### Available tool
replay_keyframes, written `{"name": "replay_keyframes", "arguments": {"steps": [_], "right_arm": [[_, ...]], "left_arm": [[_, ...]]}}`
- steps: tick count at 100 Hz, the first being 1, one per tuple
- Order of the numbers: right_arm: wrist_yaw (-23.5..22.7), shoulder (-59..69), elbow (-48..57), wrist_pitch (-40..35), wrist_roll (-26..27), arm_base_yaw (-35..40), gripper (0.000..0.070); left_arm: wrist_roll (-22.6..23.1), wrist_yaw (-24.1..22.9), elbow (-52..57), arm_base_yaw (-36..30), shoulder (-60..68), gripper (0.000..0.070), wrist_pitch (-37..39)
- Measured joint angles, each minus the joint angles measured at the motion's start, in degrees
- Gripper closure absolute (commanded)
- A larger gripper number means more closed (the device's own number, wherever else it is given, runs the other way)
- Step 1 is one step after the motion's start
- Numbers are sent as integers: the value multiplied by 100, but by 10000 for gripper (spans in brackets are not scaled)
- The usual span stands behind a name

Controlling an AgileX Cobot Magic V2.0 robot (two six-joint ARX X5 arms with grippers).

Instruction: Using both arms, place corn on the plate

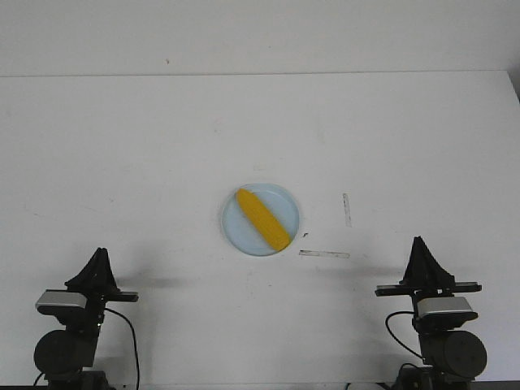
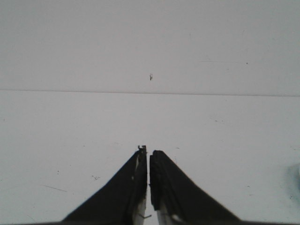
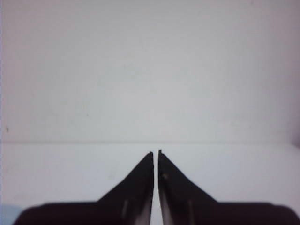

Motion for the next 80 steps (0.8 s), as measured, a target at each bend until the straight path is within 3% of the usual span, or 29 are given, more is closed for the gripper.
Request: {"name": "replay_keyframes", "arguments": {"steps": [33,80], "right_arm": [[4,-243,-629,-365,-2,0,684],[9,-247,-629,61,-2,0,684]], "left_arm": [[0,0,0,0,0,698,-2],[-2,0,0,0,0,697,-2]]}}
